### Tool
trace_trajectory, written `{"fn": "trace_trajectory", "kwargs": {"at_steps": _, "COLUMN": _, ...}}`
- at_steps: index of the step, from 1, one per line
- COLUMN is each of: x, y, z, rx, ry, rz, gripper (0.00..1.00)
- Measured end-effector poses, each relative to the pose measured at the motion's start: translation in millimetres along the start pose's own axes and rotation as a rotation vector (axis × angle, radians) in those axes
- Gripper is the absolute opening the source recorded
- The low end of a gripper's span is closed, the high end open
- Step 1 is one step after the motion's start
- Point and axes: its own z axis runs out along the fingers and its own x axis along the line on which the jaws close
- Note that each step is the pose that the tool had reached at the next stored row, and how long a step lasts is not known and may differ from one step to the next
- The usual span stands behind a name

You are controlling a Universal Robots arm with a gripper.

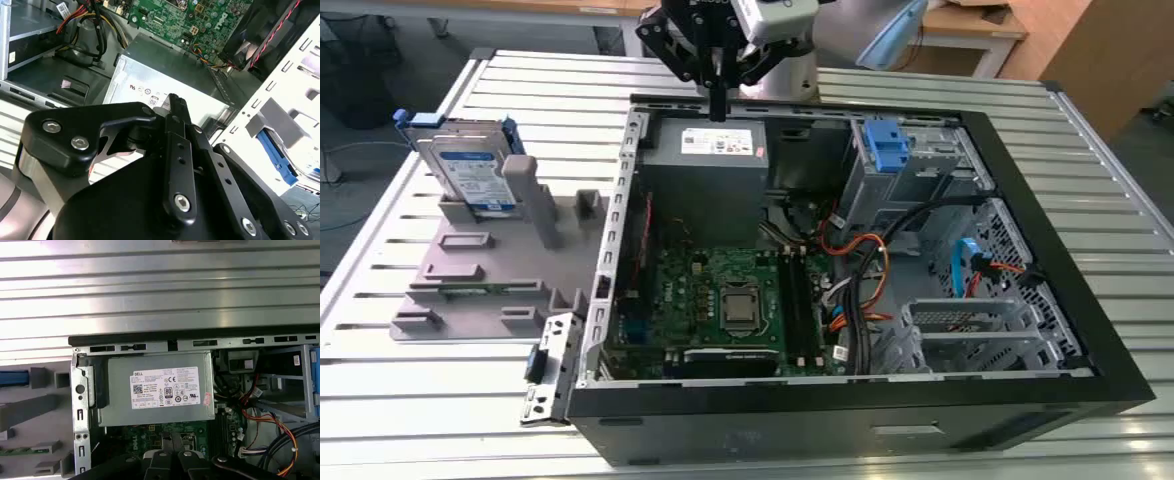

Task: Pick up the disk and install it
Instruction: 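Reach for the disk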

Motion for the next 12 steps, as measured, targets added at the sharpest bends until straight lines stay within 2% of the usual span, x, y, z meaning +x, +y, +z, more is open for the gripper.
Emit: {"fn": "trace_trajectory", "kwargs": {"at_steps": 12, "x": 0.0, "y": 0.0, "z": 0.0, "rx": 0.0000, "ry": 0.0000, "rz": 0.000, "gripper": 0.11}}
